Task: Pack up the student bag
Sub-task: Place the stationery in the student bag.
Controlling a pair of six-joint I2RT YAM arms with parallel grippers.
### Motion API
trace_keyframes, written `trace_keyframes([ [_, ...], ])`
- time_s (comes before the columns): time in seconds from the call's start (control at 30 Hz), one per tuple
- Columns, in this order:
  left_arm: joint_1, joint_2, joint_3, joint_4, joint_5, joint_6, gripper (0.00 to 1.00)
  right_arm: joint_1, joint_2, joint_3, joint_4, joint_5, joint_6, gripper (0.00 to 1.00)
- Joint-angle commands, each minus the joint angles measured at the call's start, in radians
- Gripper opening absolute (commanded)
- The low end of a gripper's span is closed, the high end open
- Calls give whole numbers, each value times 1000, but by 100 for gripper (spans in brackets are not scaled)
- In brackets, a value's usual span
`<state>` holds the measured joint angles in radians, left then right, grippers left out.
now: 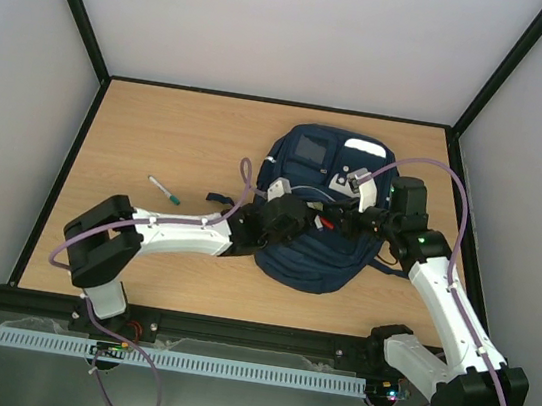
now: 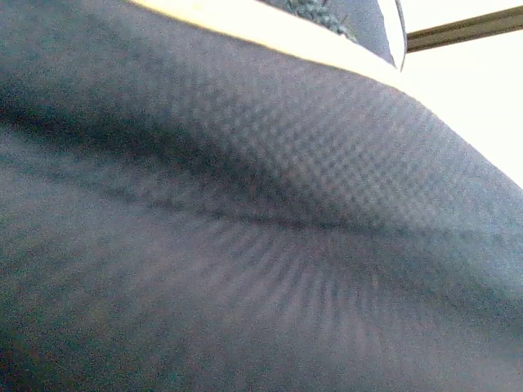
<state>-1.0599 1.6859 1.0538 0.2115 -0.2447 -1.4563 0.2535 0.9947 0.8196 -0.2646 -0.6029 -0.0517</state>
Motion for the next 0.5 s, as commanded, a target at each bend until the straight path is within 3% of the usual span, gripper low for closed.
trace_keyframes([
  [0.0, 5, 47, 81, -89, -82, -49, 7, -2, -38, 9, 60, -97, 25, 1],
  [0.47, -10, 84, 130, -207, -96, -162, 6, -2, -36, 3, 66, -103, 22, 1],
])
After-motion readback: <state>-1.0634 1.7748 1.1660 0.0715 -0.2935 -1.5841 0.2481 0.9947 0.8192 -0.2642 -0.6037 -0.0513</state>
